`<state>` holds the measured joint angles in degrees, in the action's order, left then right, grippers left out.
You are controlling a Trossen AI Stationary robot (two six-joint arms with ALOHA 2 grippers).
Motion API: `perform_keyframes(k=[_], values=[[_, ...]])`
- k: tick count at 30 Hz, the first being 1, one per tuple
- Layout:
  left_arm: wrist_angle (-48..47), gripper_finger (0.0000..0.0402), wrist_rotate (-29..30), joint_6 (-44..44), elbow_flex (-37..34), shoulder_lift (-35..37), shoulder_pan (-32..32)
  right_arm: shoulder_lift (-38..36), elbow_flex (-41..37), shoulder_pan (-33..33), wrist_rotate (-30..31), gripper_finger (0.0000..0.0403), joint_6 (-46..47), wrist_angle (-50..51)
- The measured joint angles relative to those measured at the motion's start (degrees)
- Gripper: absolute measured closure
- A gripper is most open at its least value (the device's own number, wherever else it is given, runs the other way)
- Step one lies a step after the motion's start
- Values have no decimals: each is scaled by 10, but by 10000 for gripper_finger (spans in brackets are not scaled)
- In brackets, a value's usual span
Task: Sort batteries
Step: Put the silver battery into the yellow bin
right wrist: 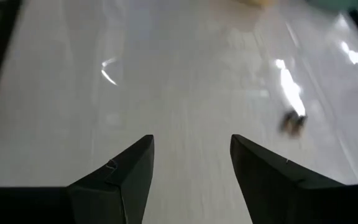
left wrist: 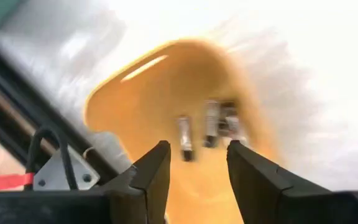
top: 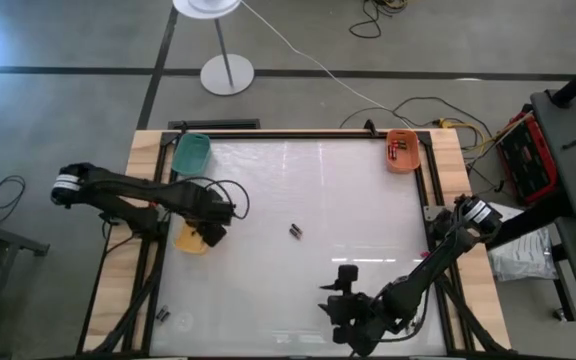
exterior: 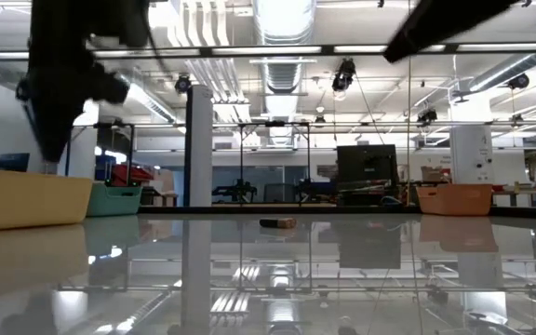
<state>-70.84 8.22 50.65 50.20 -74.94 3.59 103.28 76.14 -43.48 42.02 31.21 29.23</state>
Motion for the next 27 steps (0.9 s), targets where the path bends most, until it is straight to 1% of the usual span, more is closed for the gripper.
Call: perform_keyframes(k=[1, 3, 4, 6, 7, 9, 10, 11, 13, 15, 17, 19, 21, 23, 25, 27], values=[[1, 262, 4, 4, 17, 10, 16, 0, 2, 0, 0, 197, 27, 24], [24, 262, 38, 9, 49, 26, 59, 0, 7, -2, -12, 197, 96, 74], [48, 263, 70, 7, 62, 32, 85, -1, 8, -4, -26, 198, 137, 99], [123, 265, 158, -19, 76, 42, 144, -1, 8, -10, -63, 202, 226, 147], [177, 266, 208, -54, 77, 45, 173, -1, 6, -14, -84, 204, 271, 162], [309, 269, 285, -160, 68, 46, 231, -1, 1, -23, -124, 210, 350, 177], [384, 270, 309, -226, 58, 42, 255, -1, 0, -28, -145, 213, 385, 182], [459, 271, 320, -296, 48, 36, 276, -1, 0, -33, -169, 217, 418, 185], [640, 273, 319, -433, 21, 17, 312, -1, 0, -41, -233, 224, 479, 189], [812, 274, 287, -559, -12, -8, 335, -1, 1, -51, -317, 232, 550, 200], [949, 274, 223, -664, -44, -36, 347, -1, 1, -64, -393, 240, 620, 227], [1040, 274, 157, -721, -74, -61, 347, -1, 1, -77, -448, 249, 674, 257], [1101, 274, 117, -737, -92, -78, 336, -1, 1, -87, -510, 258, 713, 291], [1132, 274, 104, -741, -102, -87, 325, -1, -4, -93, -570, 267, 742, 306], [1129, 274, 104, -742, -105, -91, 313, -4, -12, -96, -595, 276, 760, 307], [1122, 274, 103, -742, -106, -90, 301, -9, -17, -96, -599, 285, 775, 305]])
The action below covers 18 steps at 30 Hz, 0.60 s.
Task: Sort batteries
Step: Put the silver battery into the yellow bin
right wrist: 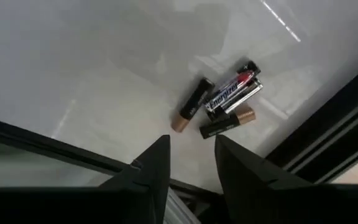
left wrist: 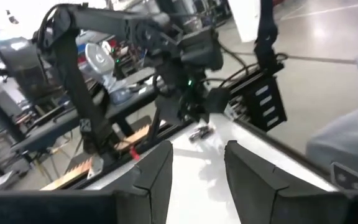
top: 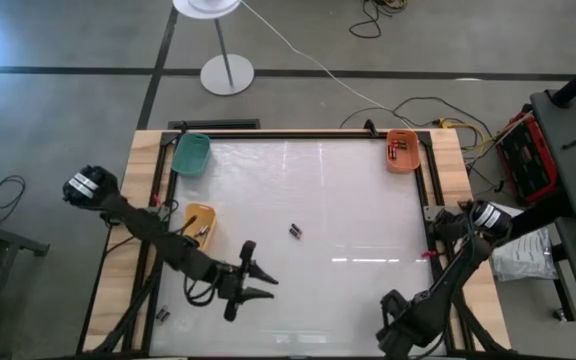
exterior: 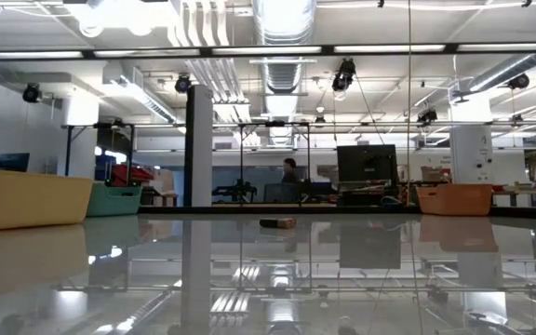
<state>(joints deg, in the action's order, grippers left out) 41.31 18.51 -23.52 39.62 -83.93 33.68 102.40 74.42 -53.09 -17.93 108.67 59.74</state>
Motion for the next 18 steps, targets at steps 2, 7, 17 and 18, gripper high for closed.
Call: perform_keyframes(k=[2, 7, 17, 18], values=[[-11, 274, 0, 0, 0, 5, -10, -4, -8, 4, -1, 293, 9, -3], [-52, 274, -60, -21, -5, 9, -13, -30, -56, 16, -13, 310, 38, -14], [-39, 274, -115, -55, -31, 17, -20, -199, -195, 0, 46, 319, 268, -115], [-41, 274, -115, -55, -32, 17, -21, -201, -199, 1, 49, 317, 269, -137]])
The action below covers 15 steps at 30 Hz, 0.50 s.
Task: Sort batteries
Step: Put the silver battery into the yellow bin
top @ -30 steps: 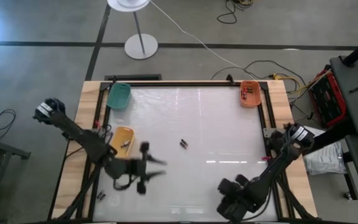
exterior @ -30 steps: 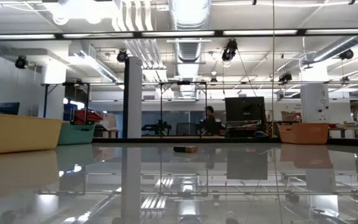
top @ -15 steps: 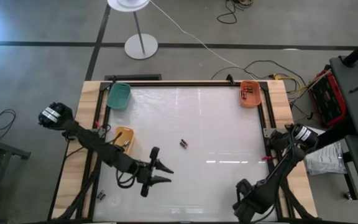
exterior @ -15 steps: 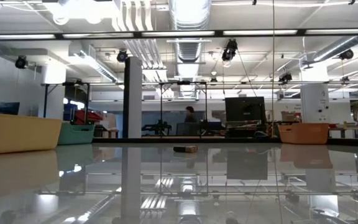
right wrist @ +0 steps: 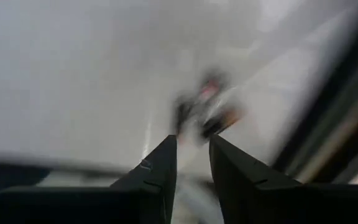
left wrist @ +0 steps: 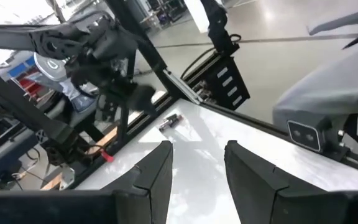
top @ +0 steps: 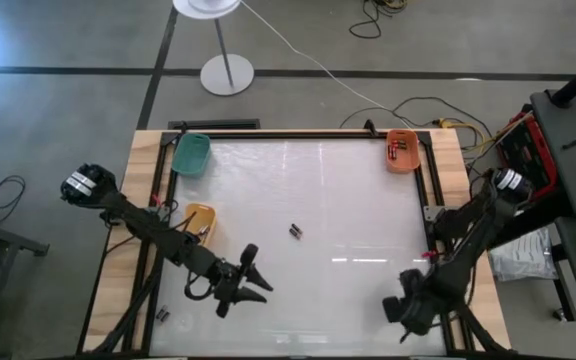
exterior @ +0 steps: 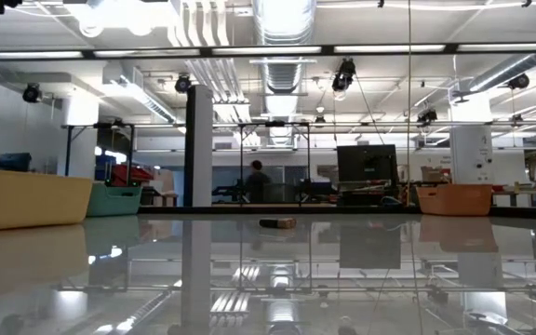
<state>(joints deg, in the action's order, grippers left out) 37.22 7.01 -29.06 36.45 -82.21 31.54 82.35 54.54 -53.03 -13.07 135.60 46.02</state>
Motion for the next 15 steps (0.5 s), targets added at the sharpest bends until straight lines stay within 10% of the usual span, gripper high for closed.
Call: perform_keyframes(k=[15], values=[[-8, 274, 0, 27, -1, 1, -6, 37, -47, 7, -34, 255, 5, -93]])
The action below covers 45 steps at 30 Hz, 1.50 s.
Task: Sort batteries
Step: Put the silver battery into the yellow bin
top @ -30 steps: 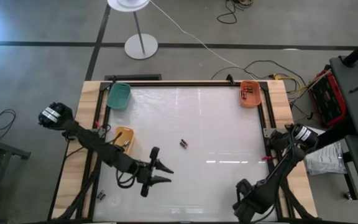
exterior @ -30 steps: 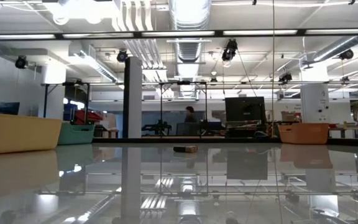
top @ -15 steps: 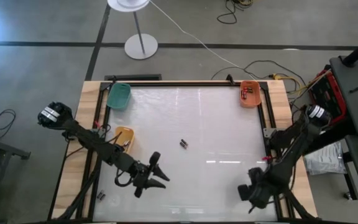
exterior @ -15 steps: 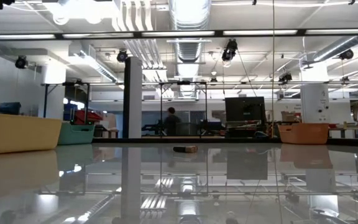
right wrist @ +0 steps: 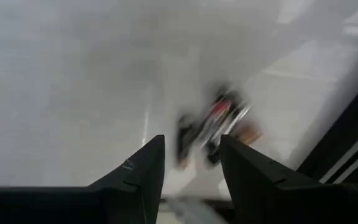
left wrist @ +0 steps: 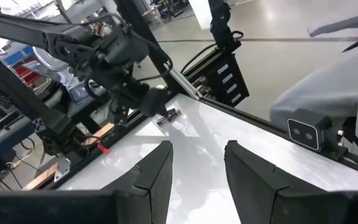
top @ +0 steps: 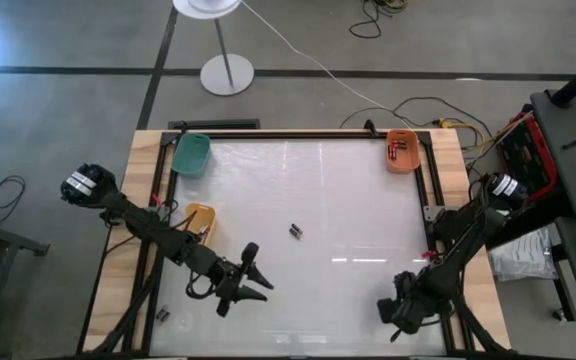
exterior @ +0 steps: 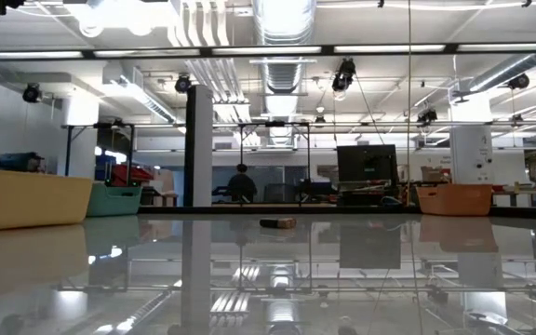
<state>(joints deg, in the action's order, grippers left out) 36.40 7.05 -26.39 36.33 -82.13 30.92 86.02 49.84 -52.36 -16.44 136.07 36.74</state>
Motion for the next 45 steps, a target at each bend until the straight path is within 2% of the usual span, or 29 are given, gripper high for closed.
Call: perform_keyframes(k=[5, 30, 38, 45], values=[[0, 274, 0, 4, 4, 0, 0, 0, -24, 0, 0, 261, 0, -1], [0, 274, 0, 14, 4, 0, 0, 4, -53, 18, 16, 344, -17, -32], [5, 274, 2, 33, 4, 1, 0, 46, -53, 25, 8, 359, -35, -50], [6, 274, 44, 33, 4, 2, -1, 76, -53, 26, -3, 355, -61, -61]])
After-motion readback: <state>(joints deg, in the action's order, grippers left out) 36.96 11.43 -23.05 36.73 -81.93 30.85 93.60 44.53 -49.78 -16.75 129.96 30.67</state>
